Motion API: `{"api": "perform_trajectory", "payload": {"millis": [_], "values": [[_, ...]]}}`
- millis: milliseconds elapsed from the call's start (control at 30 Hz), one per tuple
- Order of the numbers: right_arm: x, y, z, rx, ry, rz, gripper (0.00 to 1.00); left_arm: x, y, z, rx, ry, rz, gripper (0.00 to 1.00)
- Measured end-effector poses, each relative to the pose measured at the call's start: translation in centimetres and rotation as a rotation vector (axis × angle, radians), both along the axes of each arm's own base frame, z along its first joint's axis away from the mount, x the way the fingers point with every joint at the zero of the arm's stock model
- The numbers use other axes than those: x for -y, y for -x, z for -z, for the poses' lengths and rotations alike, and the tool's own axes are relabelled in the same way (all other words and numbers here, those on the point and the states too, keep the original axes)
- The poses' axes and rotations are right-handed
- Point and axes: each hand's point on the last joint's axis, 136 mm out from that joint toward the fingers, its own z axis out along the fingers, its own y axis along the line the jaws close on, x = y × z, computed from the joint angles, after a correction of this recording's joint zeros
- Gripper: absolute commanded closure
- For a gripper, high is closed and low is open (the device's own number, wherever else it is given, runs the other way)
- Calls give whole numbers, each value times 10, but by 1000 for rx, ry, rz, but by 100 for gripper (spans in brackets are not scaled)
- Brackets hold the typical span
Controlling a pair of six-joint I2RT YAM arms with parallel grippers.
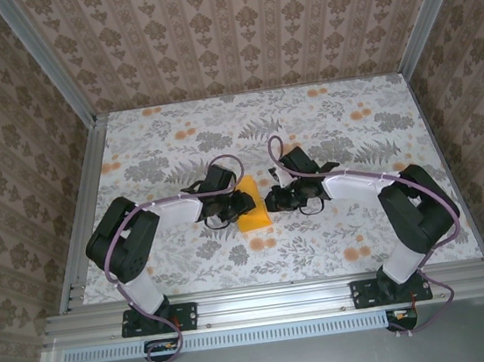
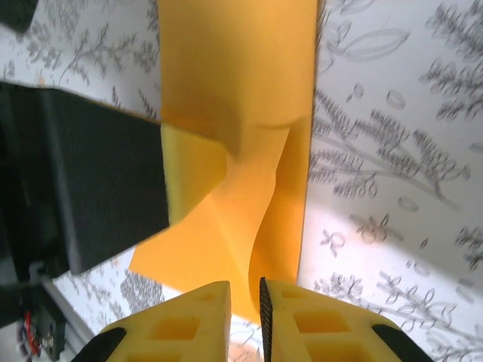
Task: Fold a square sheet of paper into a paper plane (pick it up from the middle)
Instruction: Fold the triangle a second time at the center of the table.
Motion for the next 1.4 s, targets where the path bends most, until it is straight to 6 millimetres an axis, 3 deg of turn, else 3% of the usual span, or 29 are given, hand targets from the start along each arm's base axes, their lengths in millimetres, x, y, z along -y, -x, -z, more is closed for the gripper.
{"api": "perform_trajectory", "payload": {"millis": [167,367,933,1400], "values": [[-14,14,0,-19,-24,-62,85,0,0,0,1,-1,-1,68],[-21,20,15,-62,-9,-86,86,0,0,0,1,-2,-1,68],[-11,20,38,-100,75,-65,85,0,0,0,1,-2,-1,68],[-7,20,45,-110,105,-57,86,0,0,0,1,-2,-1,68]]}}
